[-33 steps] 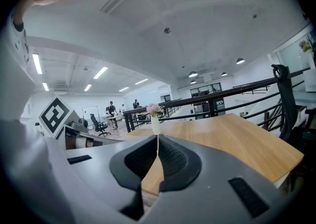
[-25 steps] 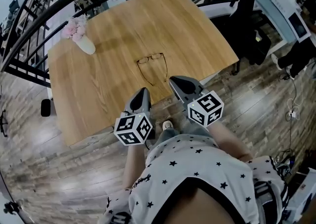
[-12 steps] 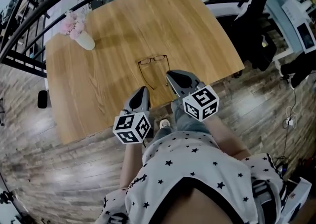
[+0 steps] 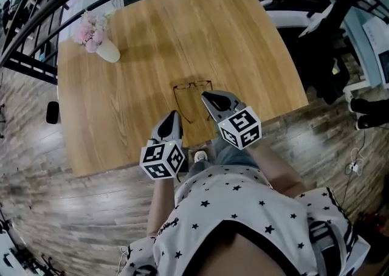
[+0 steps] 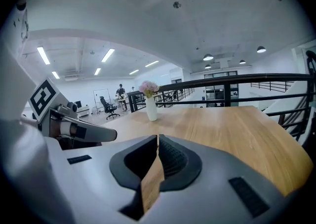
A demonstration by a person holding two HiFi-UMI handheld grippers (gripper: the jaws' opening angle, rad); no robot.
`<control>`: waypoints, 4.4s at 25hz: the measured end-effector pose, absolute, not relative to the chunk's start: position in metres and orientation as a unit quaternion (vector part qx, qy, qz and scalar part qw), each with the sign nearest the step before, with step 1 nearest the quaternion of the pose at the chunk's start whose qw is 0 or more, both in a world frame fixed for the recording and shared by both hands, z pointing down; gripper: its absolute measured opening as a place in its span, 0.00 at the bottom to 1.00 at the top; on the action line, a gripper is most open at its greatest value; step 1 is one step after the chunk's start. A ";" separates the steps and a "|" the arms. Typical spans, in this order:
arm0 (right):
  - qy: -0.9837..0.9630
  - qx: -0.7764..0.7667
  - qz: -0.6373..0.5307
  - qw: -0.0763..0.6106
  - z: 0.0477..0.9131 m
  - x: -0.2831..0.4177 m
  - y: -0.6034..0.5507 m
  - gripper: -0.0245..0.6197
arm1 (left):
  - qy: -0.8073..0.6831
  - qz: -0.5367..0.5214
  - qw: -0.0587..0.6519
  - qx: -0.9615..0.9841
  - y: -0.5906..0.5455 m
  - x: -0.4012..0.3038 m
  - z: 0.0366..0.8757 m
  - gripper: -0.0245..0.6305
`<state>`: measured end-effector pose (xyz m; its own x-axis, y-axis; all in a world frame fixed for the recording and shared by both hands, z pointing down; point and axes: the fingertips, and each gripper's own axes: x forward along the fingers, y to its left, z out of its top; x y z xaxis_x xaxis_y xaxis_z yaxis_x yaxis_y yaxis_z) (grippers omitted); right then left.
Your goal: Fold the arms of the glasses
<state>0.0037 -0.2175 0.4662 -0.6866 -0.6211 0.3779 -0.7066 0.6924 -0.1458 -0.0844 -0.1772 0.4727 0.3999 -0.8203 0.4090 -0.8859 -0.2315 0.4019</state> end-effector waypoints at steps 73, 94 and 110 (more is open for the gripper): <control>-0.876 0.173 -0.009 0.450 0.536 -0.026 -0.258 0.09 | -0.600 0.076 0.327 0.726 -0.163 -0.110 0.503 0.05; -0.879 0.274 0.015 0.391 0.494 -0.011 -0.212 0.09 | -0.571 0.067 0.310 0.757 -0.122 -0.105 0.485 0.05; -0.881 0.302 0.020 0.362 0.469 -0.006 -0.175 0.09 | -0.548 0.081 0.272 0.787 -0.096 -0.102 0.464 0.14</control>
<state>-0.0063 -0.1750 0.4692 -0.5545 -0.5185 0.6509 -0.5471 0.8165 0.1843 -0.1019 -0.0965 0.4639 0.3866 -0.8184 0.4251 -0.9065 -0.2523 0.3386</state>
